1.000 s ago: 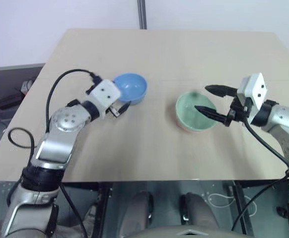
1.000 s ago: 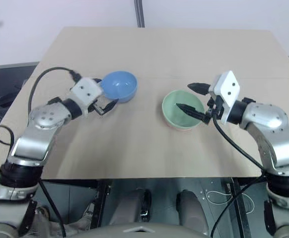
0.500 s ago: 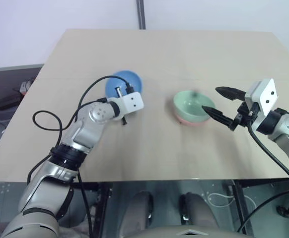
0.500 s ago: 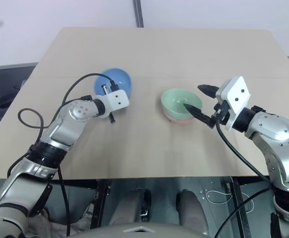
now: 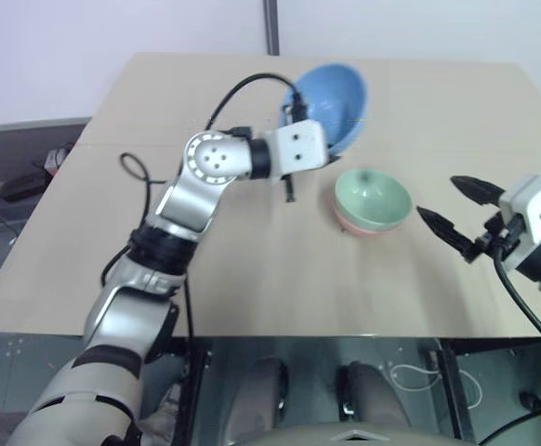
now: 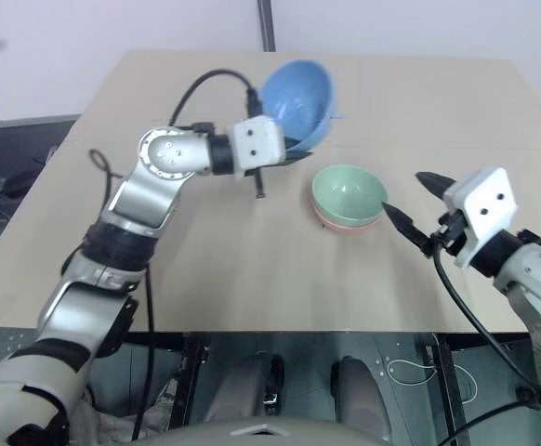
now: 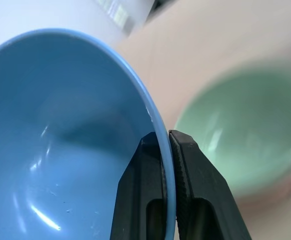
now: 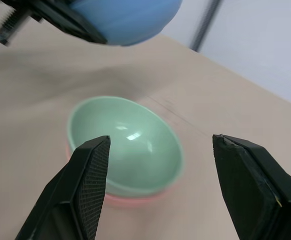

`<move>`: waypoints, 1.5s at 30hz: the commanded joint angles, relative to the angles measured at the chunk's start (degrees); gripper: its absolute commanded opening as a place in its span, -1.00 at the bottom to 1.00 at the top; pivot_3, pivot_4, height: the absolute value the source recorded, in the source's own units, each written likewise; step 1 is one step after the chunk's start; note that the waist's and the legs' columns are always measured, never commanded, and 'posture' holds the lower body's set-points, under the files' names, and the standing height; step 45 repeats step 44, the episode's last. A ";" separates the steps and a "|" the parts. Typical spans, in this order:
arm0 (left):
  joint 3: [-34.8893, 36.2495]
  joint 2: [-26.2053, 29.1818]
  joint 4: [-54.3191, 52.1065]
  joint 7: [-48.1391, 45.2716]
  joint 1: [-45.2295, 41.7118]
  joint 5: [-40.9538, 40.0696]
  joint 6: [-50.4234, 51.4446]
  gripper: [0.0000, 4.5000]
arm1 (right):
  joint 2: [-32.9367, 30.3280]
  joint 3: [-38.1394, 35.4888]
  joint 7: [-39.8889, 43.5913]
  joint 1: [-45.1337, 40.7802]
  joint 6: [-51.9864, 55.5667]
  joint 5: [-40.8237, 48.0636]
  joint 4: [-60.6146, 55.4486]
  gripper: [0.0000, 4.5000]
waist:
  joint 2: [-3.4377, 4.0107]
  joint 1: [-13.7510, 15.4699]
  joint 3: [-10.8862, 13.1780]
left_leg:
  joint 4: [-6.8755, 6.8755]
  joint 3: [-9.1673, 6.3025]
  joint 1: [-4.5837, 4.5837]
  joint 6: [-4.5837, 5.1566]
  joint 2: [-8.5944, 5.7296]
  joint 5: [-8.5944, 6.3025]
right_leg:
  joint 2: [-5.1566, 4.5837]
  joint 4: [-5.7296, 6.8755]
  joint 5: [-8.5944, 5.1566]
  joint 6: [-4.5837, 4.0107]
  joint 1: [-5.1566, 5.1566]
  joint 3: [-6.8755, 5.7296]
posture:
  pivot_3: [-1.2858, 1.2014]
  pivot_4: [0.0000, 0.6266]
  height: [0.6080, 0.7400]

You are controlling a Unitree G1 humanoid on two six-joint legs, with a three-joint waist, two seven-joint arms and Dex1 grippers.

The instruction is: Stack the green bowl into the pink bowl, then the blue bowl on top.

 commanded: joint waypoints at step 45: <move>39.06 15.43 -29.28 4.23 53.29 -30.96 23.20 0.96 | -7.33 -14.59 24.06 11.87 -12.80 5.83 22.44 1.00 | 0.08 0.02 -0.07 | -0.04 -0.07 0.63 0.03 0.17 -0.02 | -0.22 0.03 -0.01 -0.03 0.59 0.01 | 0.03 -0.52 1.00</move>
